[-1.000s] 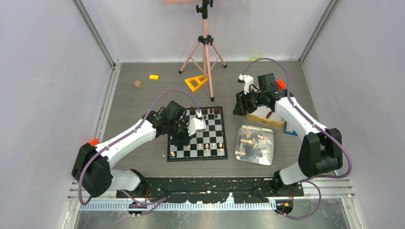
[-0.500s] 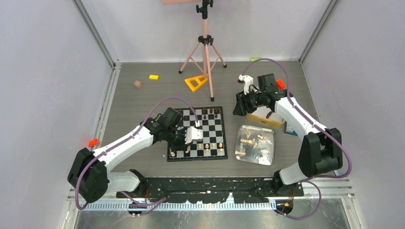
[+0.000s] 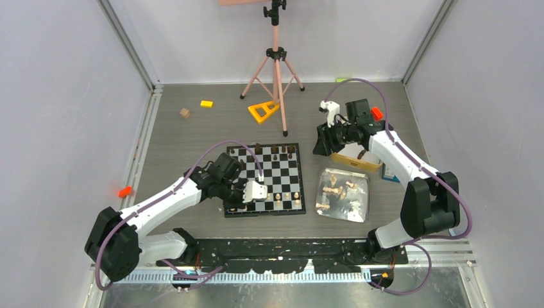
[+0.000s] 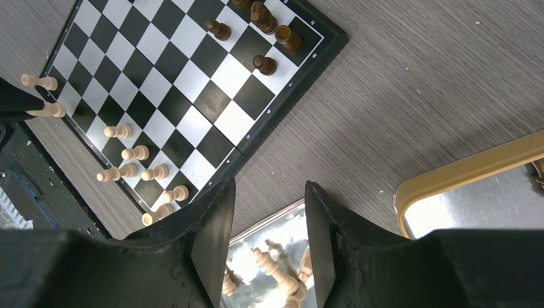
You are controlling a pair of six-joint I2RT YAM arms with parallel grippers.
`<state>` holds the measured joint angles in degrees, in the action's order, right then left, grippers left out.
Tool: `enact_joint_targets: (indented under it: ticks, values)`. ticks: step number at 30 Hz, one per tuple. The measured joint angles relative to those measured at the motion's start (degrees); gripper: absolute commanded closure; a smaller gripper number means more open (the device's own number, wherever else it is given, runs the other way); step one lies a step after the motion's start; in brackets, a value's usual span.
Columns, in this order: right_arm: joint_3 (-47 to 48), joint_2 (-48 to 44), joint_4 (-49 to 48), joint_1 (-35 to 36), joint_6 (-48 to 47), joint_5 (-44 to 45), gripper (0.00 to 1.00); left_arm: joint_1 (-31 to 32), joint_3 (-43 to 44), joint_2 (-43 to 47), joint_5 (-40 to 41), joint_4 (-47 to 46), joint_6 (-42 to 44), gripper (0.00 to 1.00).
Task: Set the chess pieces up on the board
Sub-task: Place the chess piece on the chessboard.
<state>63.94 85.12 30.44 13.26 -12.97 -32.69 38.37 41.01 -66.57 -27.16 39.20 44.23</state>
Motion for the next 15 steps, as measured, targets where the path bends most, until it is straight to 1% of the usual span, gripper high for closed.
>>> enact_joint_targets:
  ticks: [6,15]
  values:
    - [0.0,0.2,0.0,0.0,-0.2,0.0,0.5,-0.3,-1.2,0.0,1.7,0.0,0.0,1.0]
    - [0.0,0.3,0.0,0.0,-0.4,0.0,0.5,-1.8,-1.2,-0.1,2.1,-0.2,0.0,1.0]
